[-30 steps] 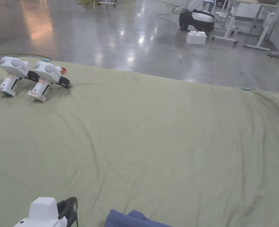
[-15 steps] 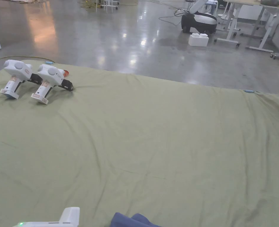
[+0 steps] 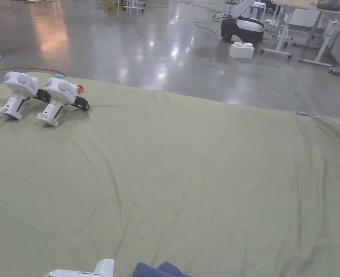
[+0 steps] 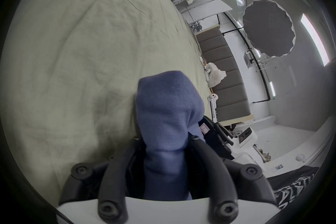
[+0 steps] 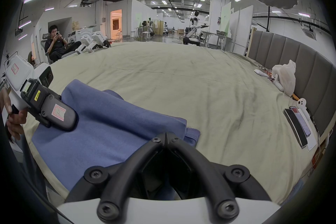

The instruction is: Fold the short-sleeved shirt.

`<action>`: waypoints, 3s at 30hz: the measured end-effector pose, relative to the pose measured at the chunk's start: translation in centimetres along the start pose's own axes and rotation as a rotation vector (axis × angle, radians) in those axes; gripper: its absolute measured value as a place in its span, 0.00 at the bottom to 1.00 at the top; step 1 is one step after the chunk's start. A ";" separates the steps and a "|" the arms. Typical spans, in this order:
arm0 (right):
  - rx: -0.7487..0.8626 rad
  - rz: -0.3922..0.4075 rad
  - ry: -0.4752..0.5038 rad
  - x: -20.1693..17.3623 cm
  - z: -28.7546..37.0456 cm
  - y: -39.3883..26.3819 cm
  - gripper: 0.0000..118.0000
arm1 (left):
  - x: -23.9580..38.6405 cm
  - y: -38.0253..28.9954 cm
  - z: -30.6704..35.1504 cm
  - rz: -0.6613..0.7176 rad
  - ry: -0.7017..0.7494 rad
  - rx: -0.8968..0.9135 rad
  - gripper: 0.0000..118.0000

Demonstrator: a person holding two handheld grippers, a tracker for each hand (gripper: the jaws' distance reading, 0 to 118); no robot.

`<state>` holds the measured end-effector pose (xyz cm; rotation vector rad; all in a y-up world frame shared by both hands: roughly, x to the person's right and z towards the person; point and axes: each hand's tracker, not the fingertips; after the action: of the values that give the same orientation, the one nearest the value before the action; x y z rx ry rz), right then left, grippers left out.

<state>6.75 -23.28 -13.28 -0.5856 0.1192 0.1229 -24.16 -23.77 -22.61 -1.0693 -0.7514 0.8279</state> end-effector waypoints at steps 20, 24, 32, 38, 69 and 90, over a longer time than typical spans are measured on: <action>0.187 -0.014 -0.041 4.2 1.3 9.5 0.00 | 2.4 5.5 16.5 -0.024 0.083 0.110 0.16; 0.234 -0.027 -0.081 6.3 1.2 12.2 0.00 | 2.5 7.4 23.6 -0.029 0.208 0.189 0.16; 0.267 -0.040 -0.157 9.3 1.1 14.4 0.00 | 1.7 10.0 33.1 0.021 0.430 0.260 0.16; 0.230 -0.048 -0.174 9.8 1.1 13.4 0.00 | -0.3 10.8 33.7 0.110 0.636 0.212 0.16; 0.274 -0.106 -0.115 8.9 0.9 15.7 0.00 | 7.4 4.7 14.6 -0.464 1.021 0.686 0.62; 0.377 -0.140 -0.166 9.0 1.4 19.3 0.00 | 19.0 4.2 0.5 -0.626 0.863 0.923 0.01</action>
<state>12.87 -5.84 -23.89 -0.2046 -0.0602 0.0116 -16.11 -6.07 -24.07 -0.2303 0.0902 0.0633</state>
